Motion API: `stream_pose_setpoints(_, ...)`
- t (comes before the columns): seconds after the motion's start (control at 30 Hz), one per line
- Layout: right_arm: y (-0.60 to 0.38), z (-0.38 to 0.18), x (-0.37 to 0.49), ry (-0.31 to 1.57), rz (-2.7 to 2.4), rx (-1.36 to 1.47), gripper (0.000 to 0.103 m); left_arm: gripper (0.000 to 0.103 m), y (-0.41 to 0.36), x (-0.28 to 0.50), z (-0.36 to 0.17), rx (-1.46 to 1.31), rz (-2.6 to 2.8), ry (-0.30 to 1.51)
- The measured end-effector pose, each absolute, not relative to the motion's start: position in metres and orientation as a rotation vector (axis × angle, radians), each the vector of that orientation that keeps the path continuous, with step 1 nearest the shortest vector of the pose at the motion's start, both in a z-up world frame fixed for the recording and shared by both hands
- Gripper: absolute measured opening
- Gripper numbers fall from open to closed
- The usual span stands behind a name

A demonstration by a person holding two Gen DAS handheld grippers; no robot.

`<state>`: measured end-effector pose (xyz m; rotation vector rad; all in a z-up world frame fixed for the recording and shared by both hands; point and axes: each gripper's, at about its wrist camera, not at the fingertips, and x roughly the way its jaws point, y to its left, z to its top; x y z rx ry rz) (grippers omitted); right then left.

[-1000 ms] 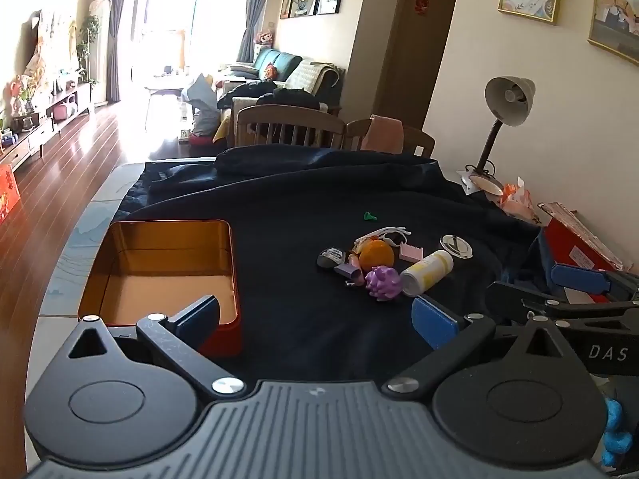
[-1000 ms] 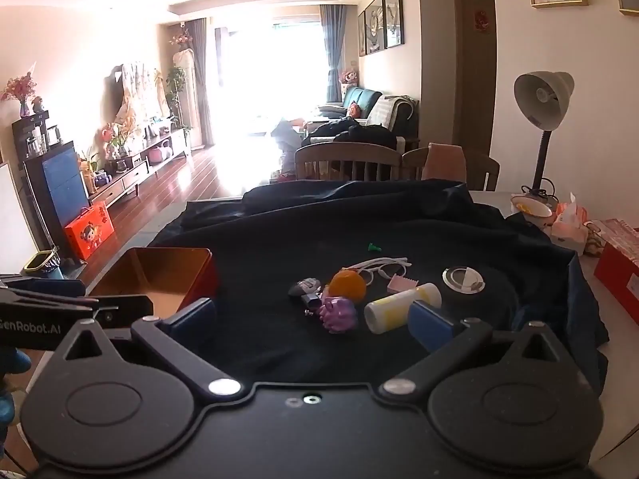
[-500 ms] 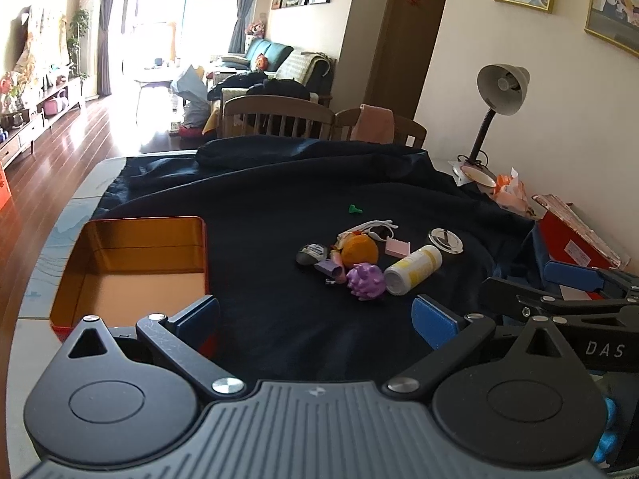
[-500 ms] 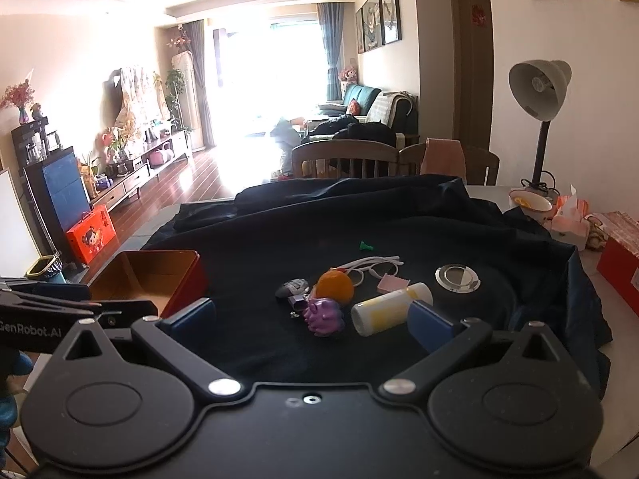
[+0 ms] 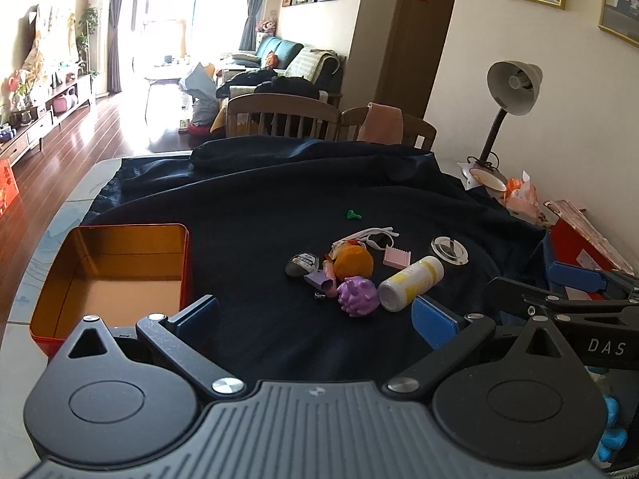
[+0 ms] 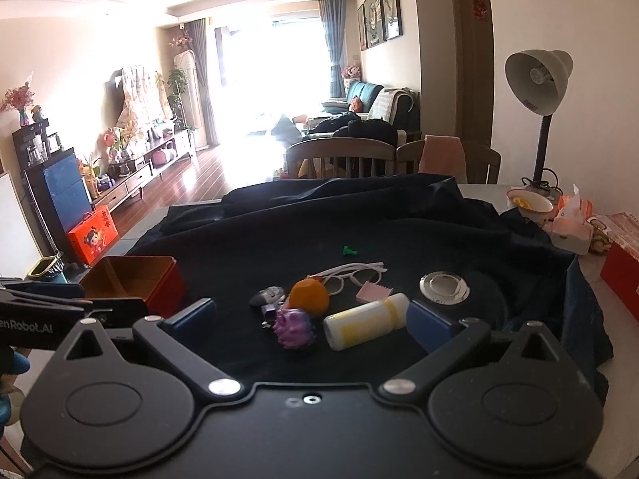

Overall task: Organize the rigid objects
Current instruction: 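Move the left tool toward the purple toy while the right tool approaches the silver tin, then close the left tool on the purple toy while the right tool grasps the round silver tin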

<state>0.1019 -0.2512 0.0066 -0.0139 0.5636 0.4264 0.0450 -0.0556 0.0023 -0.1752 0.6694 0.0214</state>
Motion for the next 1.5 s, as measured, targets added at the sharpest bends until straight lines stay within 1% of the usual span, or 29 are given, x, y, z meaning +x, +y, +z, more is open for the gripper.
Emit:
stream_pose_setpoints(0.3, -0.271, -0.005, 0.126, 0.572, 0.399, -0.018, 0.100, 0.103, -0.073, 0.065, -0.001, -0.125, 0.031, 0.684)
stream_pose_setpoints(0.7, -0.308, -0.026, 0.184, 0.606, 0.331, -0.036, 0.098, 0.103, -0.093, 0.112, -0.014, -0.087, 0.031, 0.683)
stream_pose_setpoints(1.0, -0.321, -0.054, 0.240, 0.671, 0.293, -0.075, 0.098, 0.103, -0.101, 0.160, -0.050, -0.134, 0.009, 0.817)
stream_pose_setpoints(1.27, -0.319, -0.082, 0.306, 0.723, 0.281, -0.104, 0.096, 0.103, -0.107, 0.197, -0.072, -0.113, 0.070, 0.872)
stream_pose_setpoints(1.5, -0.311, -0.103, 0.334, 0.764, 0.287, -0.132, 0.095, 0.102, -0.109, 0.219, -0.092, -0.087, 0.117, 0.936)
